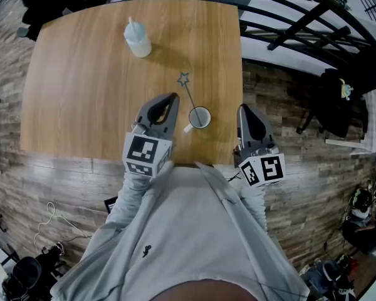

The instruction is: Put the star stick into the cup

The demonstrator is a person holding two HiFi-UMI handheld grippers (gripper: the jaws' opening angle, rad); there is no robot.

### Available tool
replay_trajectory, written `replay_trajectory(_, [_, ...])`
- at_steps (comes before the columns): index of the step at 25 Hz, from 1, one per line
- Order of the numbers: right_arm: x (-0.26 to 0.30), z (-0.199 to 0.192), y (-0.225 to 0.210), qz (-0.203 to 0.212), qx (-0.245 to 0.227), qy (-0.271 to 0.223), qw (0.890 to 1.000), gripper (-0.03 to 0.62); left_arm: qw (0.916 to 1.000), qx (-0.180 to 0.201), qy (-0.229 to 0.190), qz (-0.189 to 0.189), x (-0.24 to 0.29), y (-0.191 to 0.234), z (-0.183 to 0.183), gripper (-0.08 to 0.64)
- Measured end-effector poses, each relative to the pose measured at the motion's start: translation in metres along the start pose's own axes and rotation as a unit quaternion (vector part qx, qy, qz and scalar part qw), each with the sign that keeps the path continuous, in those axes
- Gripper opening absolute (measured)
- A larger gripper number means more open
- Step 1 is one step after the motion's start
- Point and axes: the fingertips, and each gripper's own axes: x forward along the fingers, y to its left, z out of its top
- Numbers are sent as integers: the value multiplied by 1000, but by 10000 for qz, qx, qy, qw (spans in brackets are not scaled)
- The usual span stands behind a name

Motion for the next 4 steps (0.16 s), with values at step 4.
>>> replay_trajectory(4, [0, -3, 0, -8, -3, 13, 10000, 15, 10000, -37, 52, 9, 0, 1, -6, 18])
